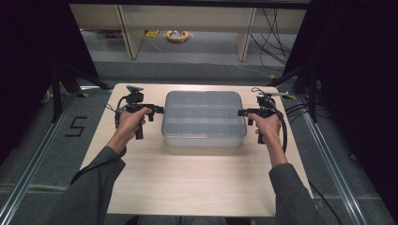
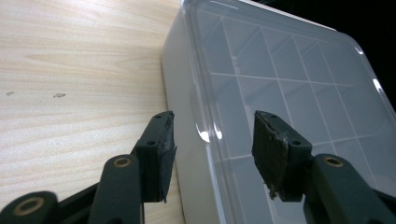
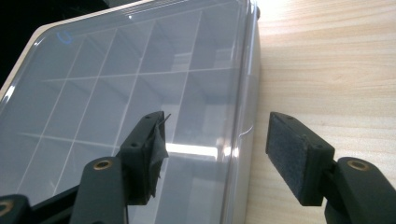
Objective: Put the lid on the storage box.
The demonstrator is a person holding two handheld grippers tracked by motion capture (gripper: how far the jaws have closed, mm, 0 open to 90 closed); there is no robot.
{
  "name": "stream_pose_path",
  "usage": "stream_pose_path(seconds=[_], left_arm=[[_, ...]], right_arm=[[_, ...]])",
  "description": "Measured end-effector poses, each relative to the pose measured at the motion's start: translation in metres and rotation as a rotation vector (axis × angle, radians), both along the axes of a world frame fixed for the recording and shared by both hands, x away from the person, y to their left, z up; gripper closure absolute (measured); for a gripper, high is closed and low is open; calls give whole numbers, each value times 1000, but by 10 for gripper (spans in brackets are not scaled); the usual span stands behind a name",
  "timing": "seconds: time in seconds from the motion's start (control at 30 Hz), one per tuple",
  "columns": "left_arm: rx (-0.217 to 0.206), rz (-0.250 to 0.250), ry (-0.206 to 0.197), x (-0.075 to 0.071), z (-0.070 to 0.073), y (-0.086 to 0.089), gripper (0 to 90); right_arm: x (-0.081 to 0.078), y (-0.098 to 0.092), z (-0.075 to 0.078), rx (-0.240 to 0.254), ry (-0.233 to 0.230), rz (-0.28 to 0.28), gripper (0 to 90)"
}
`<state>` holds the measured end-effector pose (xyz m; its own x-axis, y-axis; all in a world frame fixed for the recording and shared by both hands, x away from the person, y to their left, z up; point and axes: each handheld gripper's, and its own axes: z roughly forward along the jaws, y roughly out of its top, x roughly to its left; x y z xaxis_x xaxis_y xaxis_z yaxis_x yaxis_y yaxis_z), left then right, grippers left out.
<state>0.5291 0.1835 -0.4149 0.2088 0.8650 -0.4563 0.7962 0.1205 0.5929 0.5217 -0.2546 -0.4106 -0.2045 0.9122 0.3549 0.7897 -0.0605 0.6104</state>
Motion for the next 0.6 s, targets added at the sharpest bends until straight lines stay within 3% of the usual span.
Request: stream_pose_path(seconds=[0.03,0.07,0.13,0.17,0.2,0.23,0.27,0.3,0.33,0.37,0.4,0.43,0.47,0.5,0.53,0.6], left_arm=[[5,-3,-9,-2,1,-1,483],[10,-13,-16,-4,2,-1,482],[10,-25,-25,-8,3,-2,473],[21,-45,-32,-10,4,-2,468],[22,-50,-30,-12,4,-2,467],[25,-49,-33,-13,4,-2,465],[29,-54,-38,-15,4,0,464],[28,-51,-39,-16,5,0,459],[29,-49,-41,-17,5,1,455],[26,-50,-43,-18,5,2,447],[22,-51,-45,-20,5,3,441],[21,-53,-50,-22,5,4,439],[24,-58,-54,-24,6,5,437],[21,-58,-58,-26,6,6,431],[24,-64,-58,-29,6,6,423],[21,-75,-67,-34,6,7,412]], right_arm=[[-4,4,1,55,19,-30,387],[-5,1,2,7,5,-4,387],[-8,4,4,34,19,-26,386],[-8,1,2,-2,-21,15,385],[-11,3,4,16,4,2,384],[-12,3,5,5,-6,3,384],[-14,6,7,31,23,-20,384],[-14,3,5,0,-29,15,382],[-17,5,6,28,-3,-7,381],[-19,5,8,17,-1,-2,376],[-19,2,6,-45,-55,43,371],[-22,5,6,-53,-70,31,370],[-23,3,7,-105,-87,65,365],[-26,5,8,-99,-94,75,361],[-31,9,10,-63,-51,44,361],[-33,9,10,-79,-98,70,356]])
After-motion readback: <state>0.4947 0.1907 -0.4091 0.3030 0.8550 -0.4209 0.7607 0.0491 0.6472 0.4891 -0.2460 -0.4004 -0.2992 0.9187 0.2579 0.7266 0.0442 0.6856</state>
